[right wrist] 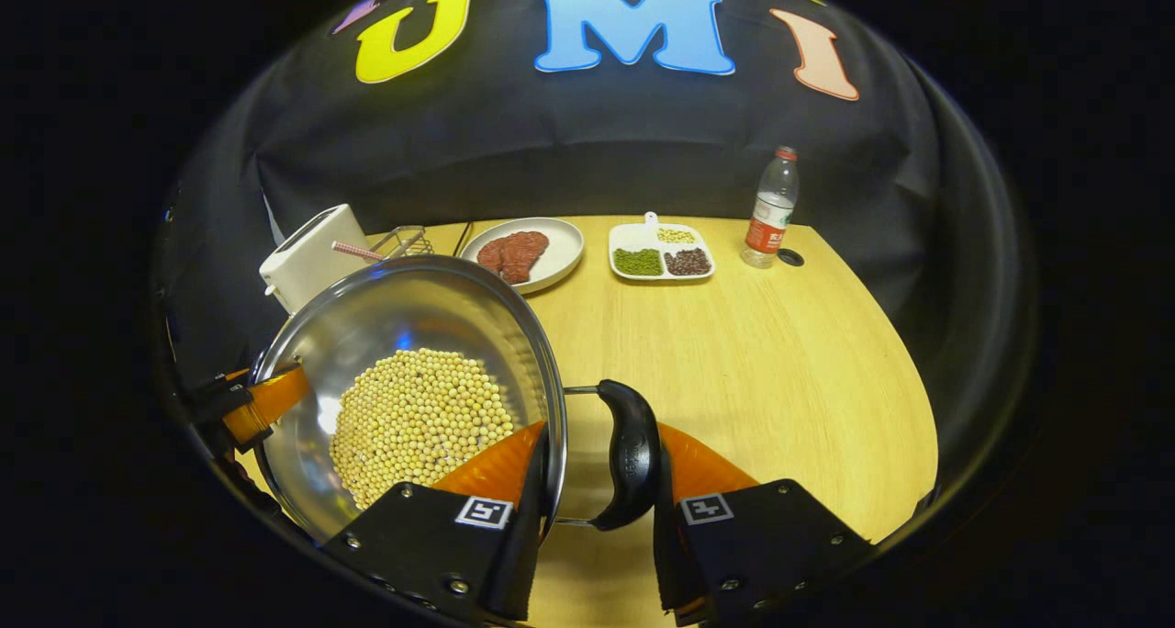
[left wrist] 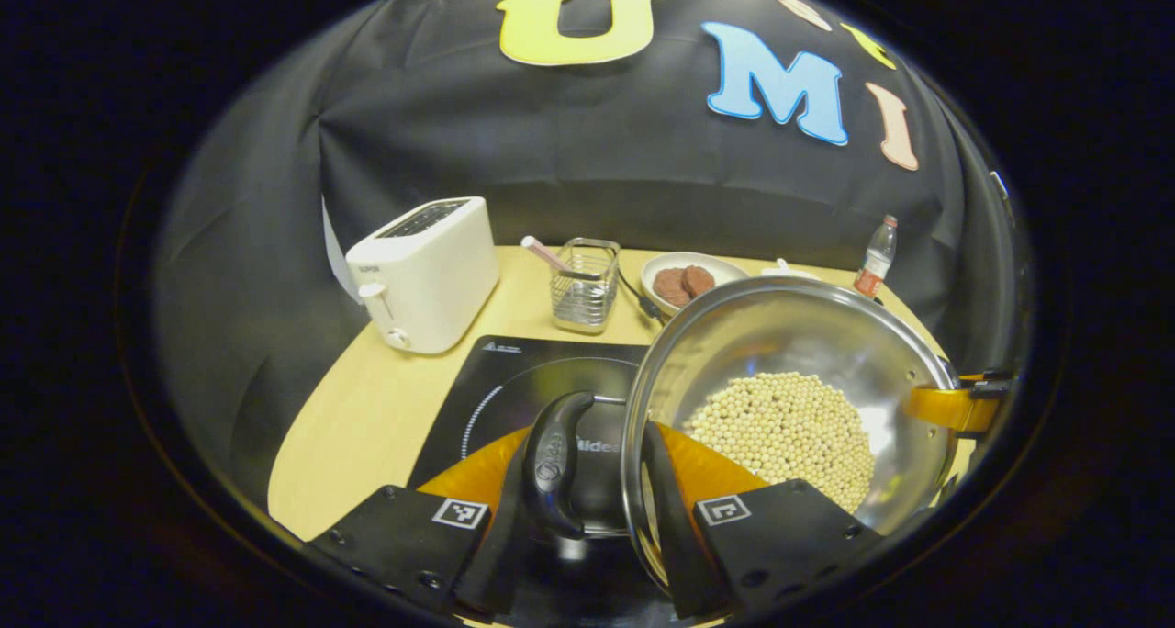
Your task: First push the handle of the pot to place it horizontally, then grasp the pot with both hands and set it on the induction cooktop.
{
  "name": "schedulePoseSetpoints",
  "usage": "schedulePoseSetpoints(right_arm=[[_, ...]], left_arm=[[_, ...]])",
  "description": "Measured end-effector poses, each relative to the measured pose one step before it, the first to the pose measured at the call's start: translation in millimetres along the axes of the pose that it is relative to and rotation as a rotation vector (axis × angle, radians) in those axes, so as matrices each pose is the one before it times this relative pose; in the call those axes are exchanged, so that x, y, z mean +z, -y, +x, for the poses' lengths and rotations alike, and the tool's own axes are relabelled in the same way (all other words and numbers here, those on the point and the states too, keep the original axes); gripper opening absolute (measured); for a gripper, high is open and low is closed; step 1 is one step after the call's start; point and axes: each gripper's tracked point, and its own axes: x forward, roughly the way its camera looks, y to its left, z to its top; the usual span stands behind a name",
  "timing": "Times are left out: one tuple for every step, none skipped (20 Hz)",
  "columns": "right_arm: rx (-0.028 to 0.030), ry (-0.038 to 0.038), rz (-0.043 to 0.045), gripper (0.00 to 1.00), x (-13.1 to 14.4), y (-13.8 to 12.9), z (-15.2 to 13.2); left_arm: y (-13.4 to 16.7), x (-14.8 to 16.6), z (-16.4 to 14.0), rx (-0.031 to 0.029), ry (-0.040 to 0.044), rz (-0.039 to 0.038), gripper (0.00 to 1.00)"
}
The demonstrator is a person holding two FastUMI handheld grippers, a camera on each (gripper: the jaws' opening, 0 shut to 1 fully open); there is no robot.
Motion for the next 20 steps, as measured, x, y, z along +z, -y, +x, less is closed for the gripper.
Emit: schedulePoseSetpoints(right_arm=[[0.00378,-0.00105,-0.004,0.52,-0.69,-8.4,0.73],[0.00321,-0.00116,-0.00298,0.52,0.07,-8.43,0.46],[0.00321,-0.00076,-0.00333,0.52,-0.34,-7.82,1.26],[0.00322,-0.00191,-0.00219,0.52,-0.32,-8.03,1.45],[0.00303,-0.00363,0.00004,0.52,-1.61,-7.42,0.98],[0.00245,-0.00202,0.00131,0.52,-0.57,-7.57,1.84],[0.00211,-0.00223,0.00059,0.52,-1.23,-7.04,1.35],[0.00207,-0.00134,0.00026,0.52,0.15,-7.01,1.71],[0.00206,-0.00114,0.00164,0.52,-0.79,-6.82,1.77],[0.00223,-0.00195,0.00202,0.52,0.32,-6.08,2.23],[0.00186,-0.00174,0.00141,0.52,-0.42,-6.63,2.75],[0.00122,-0.00175,0.00219,0.52,0.27,-5.18,2.2],[0.00157,-0.00426,0.002,0.52,-0.55,-5.6,3.47],[0.00083,-0.00206,0.0052,0.52,0.53,-4.26,2.99],[0.00095,-0.00258,0.00627,0.52,0.11,-3.71,2.86],[-0.00055,-0.00381,0.00493,0.52,0.13,-3.33,3.01],[-0.00136,-0.00376,0.00347,0.52,-0.13,-2.11,3.21],[-0.00223,-0.00394,0.00385,0.52,-0.51,-1.88,1.88],[-0.00159,-0.00589,0.003,0.52,-0.54,-1.55,2.99],[-0.00246,-0.00391,0.00496,0.52,-0.49,-0.99,2.58]], left_arm=[[-10.58,-1.29,-1.07,0.00443,-0.00003,-0.00248,0.69],[-9.82,-0.75,-1.28,0.00375,-0.00156,-0.00226,0.69],[-6.97,-0.11,-3.69,0.00309,-0.00102,-0.00148,0.65],[-9.72,-1.34,-0.98,0.00242,-0.00216,-0.0001,0.65],[-11.36,-0.99,2.72,0.00184,-0.00207,0.00157,0.65],[-8.4,-0.59,1.33,0.00189,-0.00212,0.00388,0.65],[-7.48,-0.12,0.33,0.00176,0.0,0.00136,0.65],[-7.28,-0.41,0.8,0.0019,-0.00235,0.00102,0.65],[-6.7,-1.37,1.64,0.00153,-0.00111,-0.00032,0.65],[-7.21,0.46,1.3,0.00179,-0.00015,-0.00022,0.65],[-6.36,0.21,2.45,0.00098,-0.00172,0.00152,0.65],[-5.65,1.24,1.55,0.00138,-0.00077,0.00124,0.65],[-4.43,0.0,4.42,0.00082,-0.00144,0.00105,0.65],[-4.39,1.71,3.66,0.00079,-0.0019,0.00139,0.69],[-4.7,-0.36,4.15,0.00047,-0.00124,0.00231,0.69],[-3.02,0.52,3.33,-0.00069,-0.00275,0.00219,0.69],[-2.13,0.03,3.36,-0.00177,-0.00303,0.00392,0.65],[-1.49,0.36,3.61,-0.00161,-0.00287,0.00199,0.65],[-1.41,-0.11,3.96,-0.00161,-0.00324,0.00238,0.65],[-1.02,0.06,3.64,-0.00206,-0.00318,0.00161,0.65]])
